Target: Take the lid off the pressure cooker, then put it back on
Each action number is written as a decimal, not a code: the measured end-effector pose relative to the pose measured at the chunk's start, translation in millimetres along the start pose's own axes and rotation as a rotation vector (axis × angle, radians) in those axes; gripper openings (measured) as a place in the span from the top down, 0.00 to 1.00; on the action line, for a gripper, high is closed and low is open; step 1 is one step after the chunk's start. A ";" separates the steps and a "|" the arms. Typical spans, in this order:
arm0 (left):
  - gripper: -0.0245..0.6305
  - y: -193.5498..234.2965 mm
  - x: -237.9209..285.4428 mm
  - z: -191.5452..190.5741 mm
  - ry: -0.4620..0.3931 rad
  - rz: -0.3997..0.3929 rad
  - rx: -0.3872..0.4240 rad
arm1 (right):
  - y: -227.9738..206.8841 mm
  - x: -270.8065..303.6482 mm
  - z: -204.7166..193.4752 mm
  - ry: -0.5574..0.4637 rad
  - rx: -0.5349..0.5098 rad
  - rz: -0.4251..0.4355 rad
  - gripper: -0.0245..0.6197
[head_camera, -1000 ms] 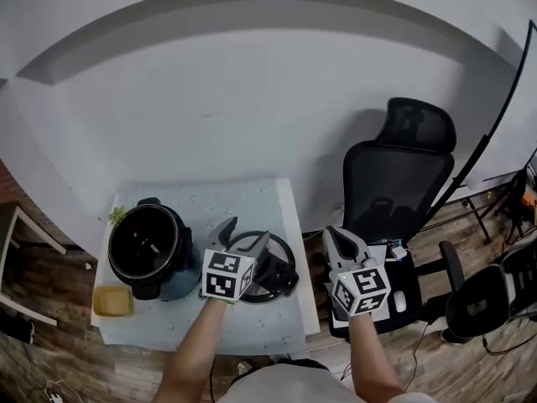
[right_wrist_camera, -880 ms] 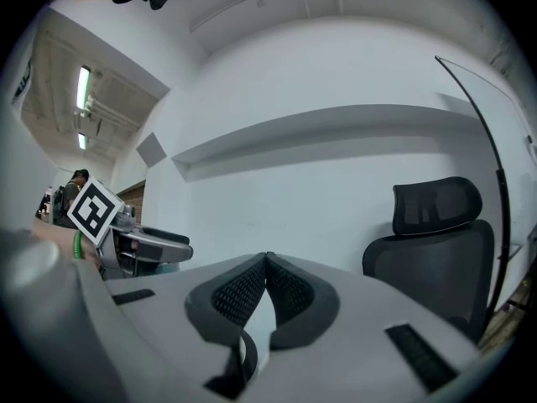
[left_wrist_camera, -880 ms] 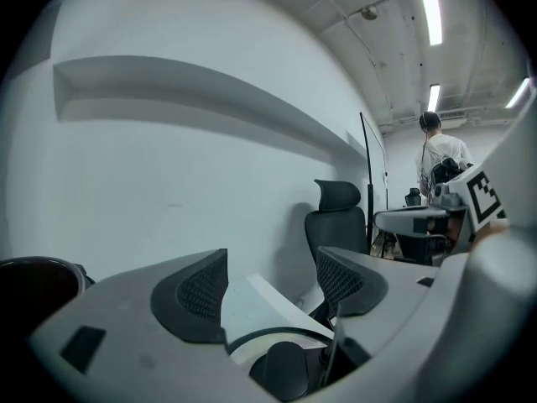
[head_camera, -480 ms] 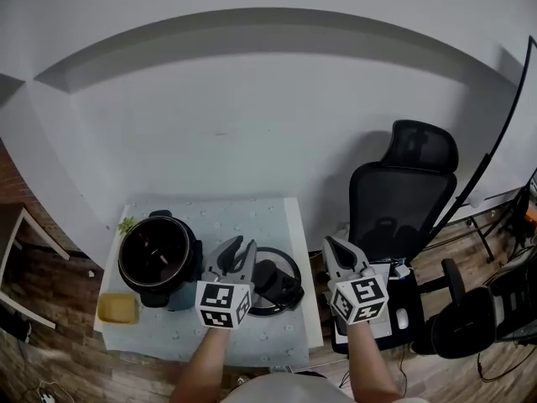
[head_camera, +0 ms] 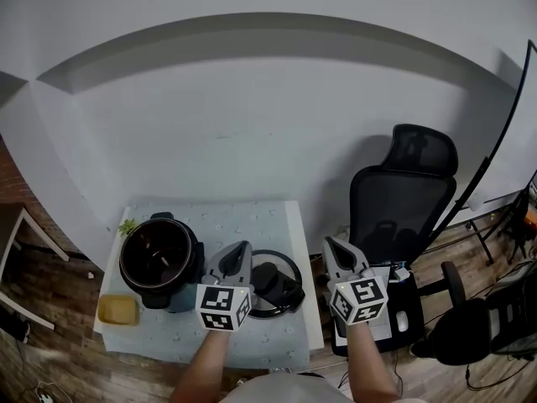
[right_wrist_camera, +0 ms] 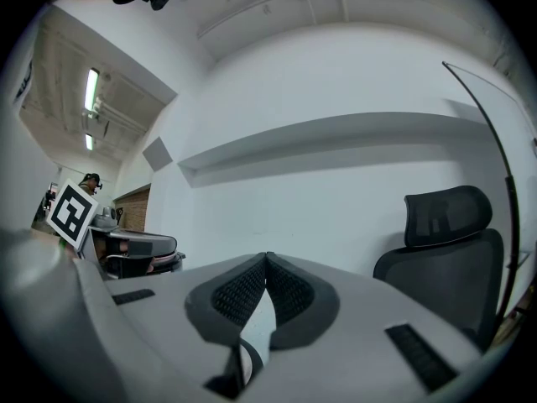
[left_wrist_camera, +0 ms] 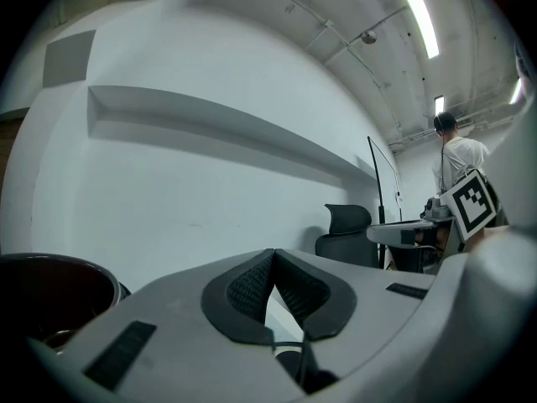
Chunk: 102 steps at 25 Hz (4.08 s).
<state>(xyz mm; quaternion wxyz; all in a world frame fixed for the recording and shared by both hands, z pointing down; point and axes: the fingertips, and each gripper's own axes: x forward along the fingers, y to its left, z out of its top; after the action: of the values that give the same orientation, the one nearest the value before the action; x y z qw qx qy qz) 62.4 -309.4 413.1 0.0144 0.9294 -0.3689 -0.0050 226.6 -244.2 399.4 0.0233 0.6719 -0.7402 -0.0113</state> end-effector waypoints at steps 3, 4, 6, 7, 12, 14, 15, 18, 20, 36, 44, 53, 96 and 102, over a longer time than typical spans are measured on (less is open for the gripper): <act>0.94 -2.9 1.6 -1.5 0.008 -0.009 0.012 | -0.4 0.3 -1.2 0.002 0.001 -0.002 0.96; 0.94 -3.1 1.7 -1.7 0.008 -0.010 0.015 | -0.2 0.4 -2.1 0.003 0.001 -0.003 0.96; 0.94 -3.3 1.4 -1.0 0.002 -0.011 0.021 | 0.4 0.0 -3.7 0.006 0.003 -0.005 0.96; 0.94 -3.9 1.4 -0.1 -0.004 -0.016 0.023 | 0.5 -0.4 -4.0 0.006 0.003 -0.007 0.96; 0.65 -11.3 2.4 1.9 -0.026 -0.072 0.000 | 0.8 -3.1 -4.7 0.003 0.003 -0.012 0.96; 0.58 -12.7 3.5 1.5 -0.024 -0.079 0.000 | 0.8 -3.7 -5.1 0.004 0.004 -0.013 0.96; 0.55 -12.8 4.2 1.1 -0.022 -0.079 0.003 | 0.7 -3.9 -5.2 0.005 0.004 -0.013 0.96; 0.46 -12.0 5.1 0.4 -0.025 -0.071 0.015 | 0.5 -4.3 -5.3 0.008 0.006 -0.015 0.96; 0.41 -12.9 5.0 1.0 -0.032 -0.073 0.021 | 0.7 -4.8 -5.0 0.007 0.006 -0.016 0.96; 0.39 -23.5 35.8 -91.0 0.332 -0.167 0.042 | -10.0 -23.4 -17.5 0.031 0.027 -0.038 0.96; 0.39 -28.8 55.3 -176.7 0.572 -0.198 0.043 | -26.7 -37.1 -30.0 0.057 0.037 -0.065 0.96; 0.39 -31.4 59.1 -229.2 0.719 -0.214 0.067 | -35.6 -47.1 -47.2 0.100 0.046 -0.065 0.96; 0.54 -15.6 56.6 -71.9 0.573 -0.100 0.034 | -33.7 -30.9 -27.3 0.024 0.067 0.010 0.96; 0.54 -16.3 47.5 -6.8 0.546 -0.108 0.045 | -20.6 -20.9 -11.7 -0.013 0.066 0.049 0.96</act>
<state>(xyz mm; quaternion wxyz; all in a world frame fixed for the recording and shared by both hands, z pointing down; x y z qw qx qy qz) 108.3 -330.0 419.4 0.0923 0.9146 -0.3015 0.2530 249.6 -225.2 409.6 -0.0036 0.6539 -0.7565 0.0091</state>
